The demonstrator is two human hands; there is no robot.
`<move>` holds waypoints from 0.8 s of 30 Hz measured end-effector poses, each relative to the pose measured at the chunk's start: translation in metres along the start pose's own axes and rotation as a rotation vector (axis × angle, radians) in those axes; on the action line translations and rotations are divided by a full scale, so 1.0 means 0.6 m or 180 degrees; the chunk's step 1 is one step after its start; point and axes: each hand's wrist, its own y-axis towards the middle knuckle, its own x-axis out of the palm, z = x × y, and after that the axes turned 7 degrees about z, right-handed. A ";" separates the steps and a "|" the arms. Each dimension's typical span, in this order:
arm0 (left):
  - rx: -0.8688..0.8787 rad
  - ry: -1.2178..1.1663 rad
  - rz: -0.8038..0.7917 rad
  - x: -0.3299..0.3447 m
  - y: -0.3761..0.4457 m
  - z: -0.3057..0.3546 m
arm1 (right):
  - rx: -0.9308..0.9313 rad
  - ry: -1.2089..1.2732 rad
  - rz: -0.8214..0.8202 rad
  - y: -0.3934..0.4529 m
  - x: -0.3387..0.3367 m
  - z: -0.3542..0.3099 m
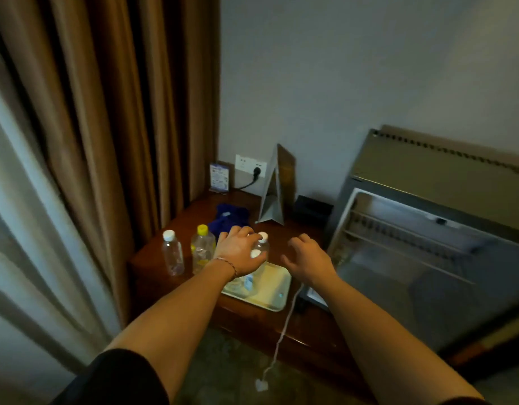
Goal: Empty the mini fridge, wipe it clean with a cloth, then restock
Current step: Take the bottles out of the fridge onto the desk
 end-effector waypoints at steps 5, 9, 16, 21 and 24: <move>0.0029 -0.0086 -0.0230 0.052 -0.023 0.181 | 0.0400 -0.0037 -0.0054 -0.115 -0.064 0.163; 0.0313 0.0036 -0.0392 0.075 -0.027 0.288 | 0.0686 -0.0095 -0.0081 -0.170 -0.100 0.243; 0.0378 0.0225 -0.0460 0.082 -0.005 0.349 | 0.0912 0.0275 0.0202 -0.179 -0.115 0.294; 0.0229 0.0254 -0.0522 0.096 0.006 0.325 | 0.1005 0.0400 0.0164 -0.149 -0.092 0.304; 0.0148 0.0296 -0.0581 0.110 0.019 0.300 | 0.1133 0.0535 0.0154 -0.119 -0.071 0.308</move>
